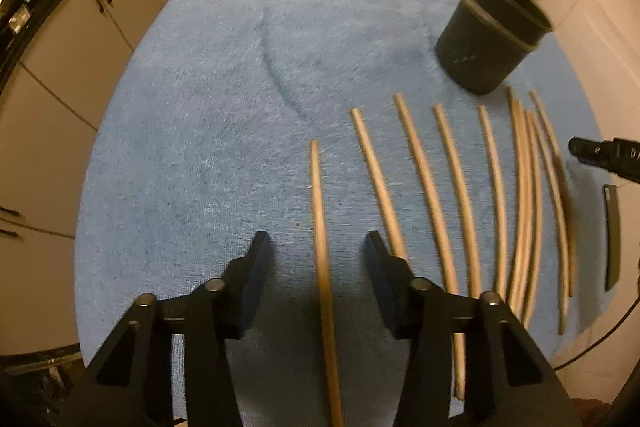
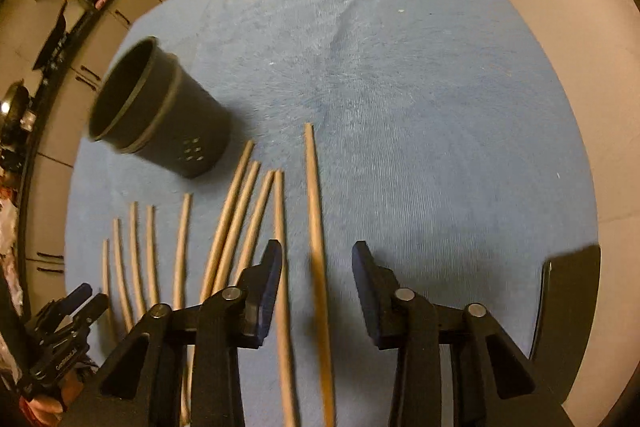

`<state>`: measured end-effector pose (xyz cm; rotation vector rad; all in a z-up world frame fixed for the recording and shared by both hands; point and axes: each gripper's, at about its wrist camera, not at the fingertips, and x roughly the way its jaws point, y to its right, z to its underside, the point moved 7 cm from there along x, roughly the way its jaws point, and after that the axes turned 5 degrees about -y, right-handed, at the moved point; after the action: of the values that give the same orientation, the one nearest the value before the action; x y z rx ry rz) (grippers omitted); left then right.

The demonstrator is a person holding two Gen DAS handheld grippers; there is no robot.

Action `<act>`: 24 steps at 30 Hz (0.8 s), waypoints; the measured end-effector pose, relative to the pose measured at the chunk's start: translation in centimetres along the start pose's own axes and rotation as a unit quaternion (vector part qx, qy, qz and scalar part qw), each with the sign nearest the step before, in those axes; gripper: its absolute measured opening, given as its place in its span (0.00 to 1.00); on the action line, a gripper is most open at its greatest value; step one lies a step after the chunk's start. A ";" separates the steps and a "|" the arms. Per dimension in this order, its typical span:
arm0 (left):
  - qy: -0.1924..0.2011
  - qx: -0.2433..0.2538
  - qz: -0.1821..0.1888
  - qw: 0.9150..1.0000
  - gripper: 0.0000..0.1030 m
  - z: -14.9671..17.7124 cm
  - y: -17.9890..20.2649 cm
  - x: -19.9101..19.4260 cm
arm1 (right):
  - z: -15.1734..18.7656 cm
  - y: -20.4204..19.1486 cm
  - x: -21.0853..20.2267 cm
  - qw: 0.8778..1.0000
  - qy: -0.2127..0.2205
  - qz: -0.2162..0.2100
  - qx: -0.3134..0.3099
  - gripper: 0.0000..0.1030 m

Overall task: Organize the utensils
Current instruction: 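Move both grippers down toward the row of wooden chopsticks, then close the left gripper on one chopstick while the right gripper grasps another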

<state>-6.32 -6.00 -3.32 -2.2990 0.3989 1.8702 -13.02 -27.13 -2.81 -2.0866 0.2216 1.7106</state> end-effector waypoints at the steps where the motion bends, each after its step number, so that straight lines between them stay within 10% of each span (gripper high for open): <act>1: -0.007 -0.003 0.001 1.000 0.34 0.0 0.0 0.5 | -0.3 0.1 0.3 1.000 -0.004 0.002 -0.001 0.28; 8: -0.010 0.018 -0.018 1.000 0.33 -1.0 0.7 1.6 | -2.2 0.1 2.2 0.999 -0.036 0.020 -0.017 0.20; 11: -0.006 0.026 -0.027 0.999 0.06 -1.8 1.1 1.8 | -2.3 -0.5 2.6 0.998 -0.041 0.032 -0.031 0.07; 15: 0.001 0.014 0.008 1.000 0.06 -3.0 1.2 1.8 | -2.6 -0.8 1.9 0.999 -0.039 0.018 -0.030 0.07; 24: 0.096 -0.001 0.060 0.994 0.06 -5.6 1.0 -4.2 | -1.3 -2.3 -6.8 0.995 0.069 -0.066 -0.009 0.07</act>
<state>-2.20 -8.03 2.05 -2.5181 0.5725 1.7037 -12.53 -26.56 4.44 -2.1836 0.1065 1.5003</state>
